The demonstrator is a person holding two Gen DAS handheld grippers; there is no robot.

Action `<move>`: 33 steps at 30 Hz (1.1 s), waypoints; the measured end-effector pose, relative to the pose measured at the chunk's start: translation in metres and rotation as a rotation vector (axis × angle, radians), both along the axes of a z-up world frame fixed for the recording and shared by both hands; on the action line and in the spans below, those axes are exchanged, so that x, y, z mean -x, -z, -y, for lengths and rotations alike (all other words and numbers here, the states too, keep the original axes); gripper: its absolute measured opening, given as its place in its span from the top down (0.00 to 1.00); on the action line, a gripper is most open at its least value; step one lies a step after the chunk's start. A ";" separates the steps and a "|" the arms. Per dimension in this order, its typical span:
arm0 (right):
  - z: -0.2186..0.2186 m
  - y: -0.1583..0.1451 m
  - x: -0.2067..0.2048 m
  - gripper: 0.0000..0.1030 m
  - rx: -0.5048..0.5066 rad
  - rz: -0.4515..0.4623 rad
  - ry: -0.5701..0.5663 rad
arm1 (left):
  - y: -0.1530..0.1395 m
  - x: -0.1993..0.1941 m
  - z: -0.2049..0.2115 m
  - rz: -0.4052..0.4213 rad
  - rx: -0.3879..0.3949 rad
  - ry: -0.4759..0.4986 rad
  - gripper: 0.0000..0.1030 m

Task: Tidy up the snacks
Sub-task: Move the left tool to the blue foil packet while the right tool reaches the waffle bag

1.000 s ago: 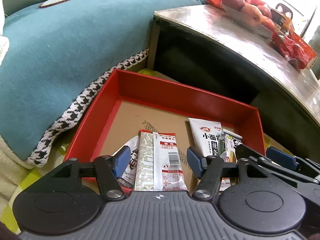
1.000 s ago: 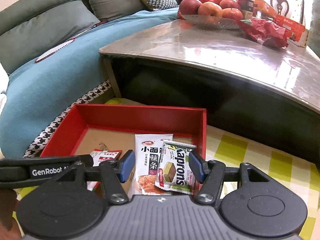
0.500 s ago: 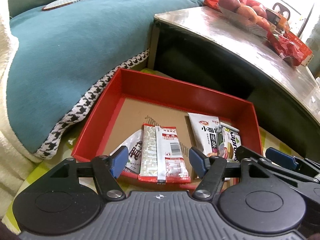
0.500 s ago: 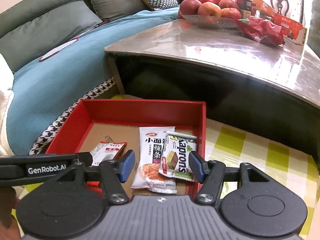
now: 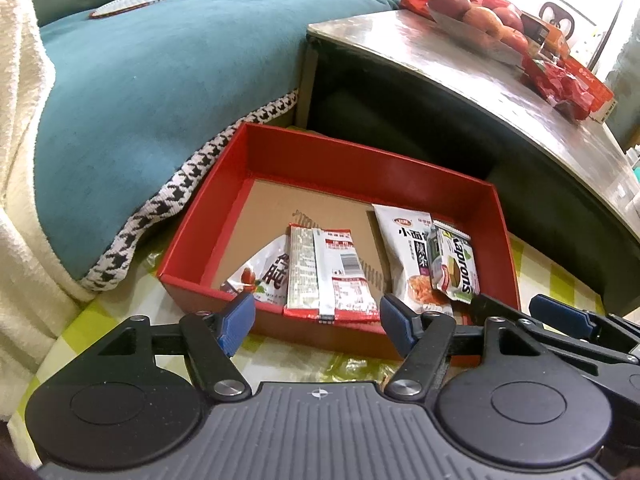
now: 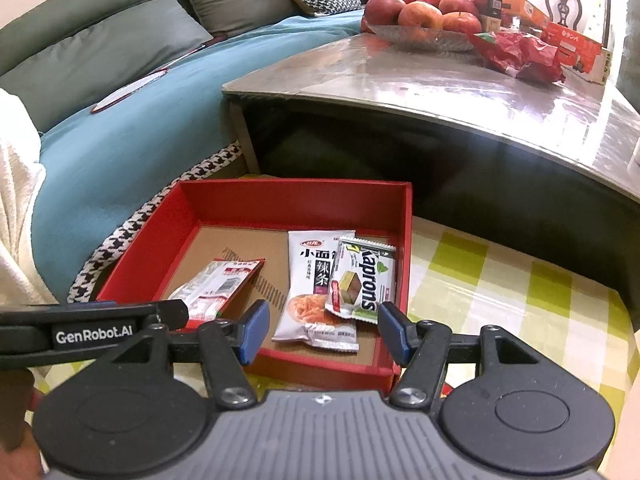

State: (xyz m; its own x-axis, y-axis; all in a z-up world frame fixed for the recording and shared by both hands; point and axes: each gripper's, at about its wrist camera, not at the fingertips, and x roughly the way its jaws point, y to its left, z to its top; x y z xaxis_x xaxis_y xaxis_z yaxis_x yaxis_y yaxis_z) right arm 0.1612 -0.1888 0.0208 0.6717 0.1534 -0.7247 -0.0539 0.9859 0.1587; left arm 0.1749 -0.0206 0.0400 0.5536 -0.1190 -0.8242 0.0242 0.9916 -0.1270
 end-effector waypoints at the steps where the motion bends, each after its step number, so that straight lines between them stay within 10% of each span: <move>1: 0.000 0.000 0.001 0.39 0.002 -0.001 -0.001 | 0.000 0.002 -0.001 -0.001 0.000 0.000 0.26; 33: 0.000 0.023 0.048 0.34 0.057 -0.123 -0.058 | 0.041 0.058 -0.013 -0.134 -0.073 0.109 0.21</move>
State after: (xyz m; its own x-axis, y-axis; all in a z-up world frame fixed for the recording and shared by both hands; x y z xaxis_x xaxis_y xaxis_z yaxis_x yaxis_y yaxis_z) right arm 0.1133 -0.1884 -0.0020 0.5686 0.1458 -0.8096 -0.0948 0.9892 0.1116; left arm 0.1172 -0.0078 -0.0007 0.4249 -0.1095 -0.8986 0.1202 0.9907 -0.0639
